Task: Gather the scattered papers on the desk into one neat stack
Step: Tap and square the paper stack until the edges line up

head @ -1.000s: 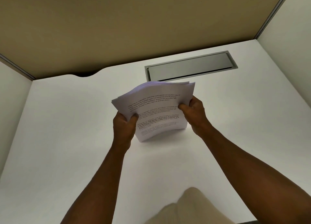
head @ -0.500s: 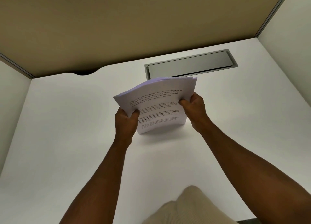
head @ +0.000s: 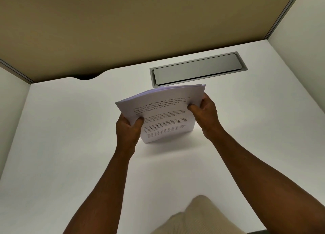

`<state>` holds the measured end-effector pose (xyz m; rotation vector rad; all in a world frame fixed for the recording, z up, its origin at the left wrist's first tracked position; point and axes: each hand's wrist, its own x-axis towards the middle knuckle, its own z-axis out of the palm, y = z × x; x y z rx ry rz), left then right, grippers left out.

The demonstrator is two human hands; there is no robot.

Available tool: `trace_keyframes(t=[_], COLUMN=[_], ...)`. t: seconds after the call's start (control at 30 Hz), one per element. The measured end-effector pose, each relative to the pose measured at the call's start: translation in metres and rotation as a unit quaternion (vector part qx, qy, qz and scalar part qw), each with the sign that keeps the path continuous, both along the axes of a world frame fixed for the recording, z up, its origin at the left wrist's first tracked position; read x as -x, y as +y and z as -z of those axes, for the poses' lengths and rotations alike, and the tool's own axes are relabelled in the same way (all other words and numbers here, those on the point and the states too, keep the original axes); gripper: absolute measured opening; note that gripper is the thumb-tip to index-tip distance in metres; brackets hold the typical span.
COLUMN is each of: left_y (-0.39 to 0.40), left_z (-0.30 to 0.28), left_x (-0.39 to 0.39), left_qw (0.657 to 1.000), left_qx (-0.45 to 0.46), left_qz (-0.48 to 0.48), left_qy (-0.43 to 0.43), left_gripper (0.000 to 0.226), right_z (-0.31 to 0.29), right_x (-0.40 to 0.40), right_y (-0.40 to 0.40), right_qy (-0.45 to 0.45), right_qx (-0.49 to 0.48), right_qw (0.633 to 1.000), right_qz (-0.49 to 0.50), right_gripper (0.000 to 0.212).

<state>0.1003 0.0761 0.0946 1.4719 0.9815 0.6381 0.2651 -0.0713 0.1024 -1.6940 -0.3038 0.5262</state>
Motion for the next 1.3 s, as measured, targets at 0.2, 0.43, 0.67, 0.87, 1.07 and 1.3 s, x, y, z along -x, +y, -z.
trace_keyframes(t=[0.2,0.43,0.67,0.87,1.07,1.3], left_y=[0.001,-0.003,-0.006,-0.006,-0.009,-0.005], left_z=[-0.030,-0.044,-0.044,-0.024,0.003,-0.001], left_x=[-0.003,-0.027,-0.025,-0.009,-0.011,-0.012], left_qw=[0.988,0.985,0.987,0.989,0.998,0.997], left_qx=[-0.137,-0.046,-0.055,-0.127,-0.003,-0.011], left_qz=[-0.006,-0.131,-0.118,-0.017,-0.063,-0.061], left_qy=[-0.074,-0.098,-0.089,-0.074,-0.031,-0.045], left_gripper=[0.034,0.019,0.014,0.036,0.032,0.029], right_z=[-0.031,-0.038,-0.041,-0.030,-0.003,-0.007], right_x=[0.003,0.007,0.008,0.008,0.010,0.004], right_y=[0.004,0.022,0.020,0.010,0.004,0.004], right_qy=[-0.086,-0.038,-0.034,-0.083,-0.015,0.026], right_qx=[-0.081,-0.046,-0.071,-0.097,-0.031,-0.036], right_qw=[0.993,0.992,0.990,0.992,0.999,0.999], right_qz=[0.007,0.114,0.119,0.013,-0.022,-0.014], right_gripper=[0.028,0.032,0.033,0.025,0.026,0.029])
